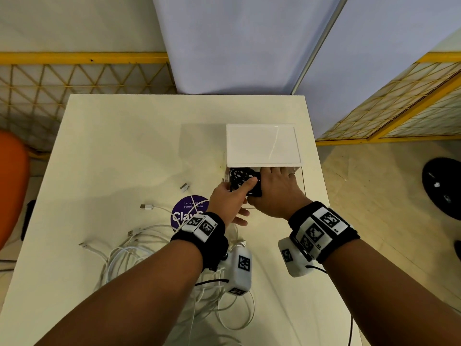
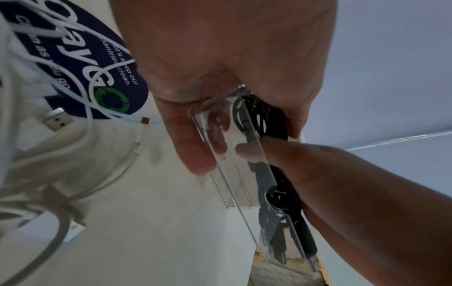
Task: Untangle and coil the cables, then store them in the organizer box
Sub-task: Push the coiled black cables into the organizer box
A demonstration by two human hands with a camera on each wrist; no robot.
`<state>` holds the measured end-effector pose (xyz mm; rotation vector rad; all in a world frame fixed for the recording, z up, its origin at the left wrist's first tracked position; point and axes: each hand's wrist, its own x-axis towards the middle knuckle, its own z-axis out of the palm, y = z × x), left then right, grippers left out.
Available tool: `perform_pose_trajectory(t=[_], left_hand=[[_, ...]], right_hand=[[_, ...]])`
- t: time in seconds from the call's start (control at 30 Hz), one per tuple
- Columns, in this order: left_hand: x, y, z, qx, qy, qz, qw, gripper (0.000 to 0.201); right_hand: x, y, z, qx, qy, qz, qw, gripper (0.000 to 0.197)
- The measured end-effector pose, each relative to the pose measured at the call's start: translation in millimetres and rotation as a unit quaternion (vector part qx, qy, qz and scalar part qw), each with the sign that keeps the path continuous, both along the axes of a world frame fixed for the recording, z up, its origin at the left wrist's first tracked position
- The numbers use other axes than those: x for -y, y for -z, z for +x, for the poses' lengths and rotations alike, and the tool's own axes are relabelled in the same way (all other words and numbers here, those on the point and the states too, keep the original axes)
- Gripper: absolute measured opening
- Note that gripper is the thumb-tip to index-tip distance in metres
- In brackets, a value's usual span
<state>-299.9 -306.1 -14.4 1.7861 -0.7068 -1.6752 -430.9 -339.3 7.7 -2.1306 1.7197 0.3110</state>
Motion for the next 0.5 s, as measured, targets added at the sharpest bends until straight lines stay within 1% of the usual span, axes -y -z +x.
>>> perform_pose_trajectory(t=[0.17, 0.27, 0.37, 0.43, 0.5], left_hand=[[0, 5, -2, -0.004, -0.031, -0.014, 0.999, 0.058], [-1, 5, -4, 0.003, -0.034, -0.016, 0.999, 0.055], [-1, 4, -5, 0.011, -0.035, -0.015, 0.999, 0.054], [-1, 4, -6, 0.016, -0.037, -0.014, 0.999, 0.054], [0, 3, -6, 0.022, -0.037, -0.012, 0.999, 0.053]], right_hand=[[-4, -8, -8, 0.077, 0.030, 0.042, 0.996, 0.077], [-8, -12, -17, 0.109, 0.039, 0.023, 0.993, 0.065], [-18, -16, -29, 0.083, 0.020, -0.071, 0.994, 0.054], [-30, -17, -37, 0.072, 0.014, -0.161, 0.984, 0.046], [-46, -17, -41, 0.059, 0.010, -0.238, 0.969, 0.032]])
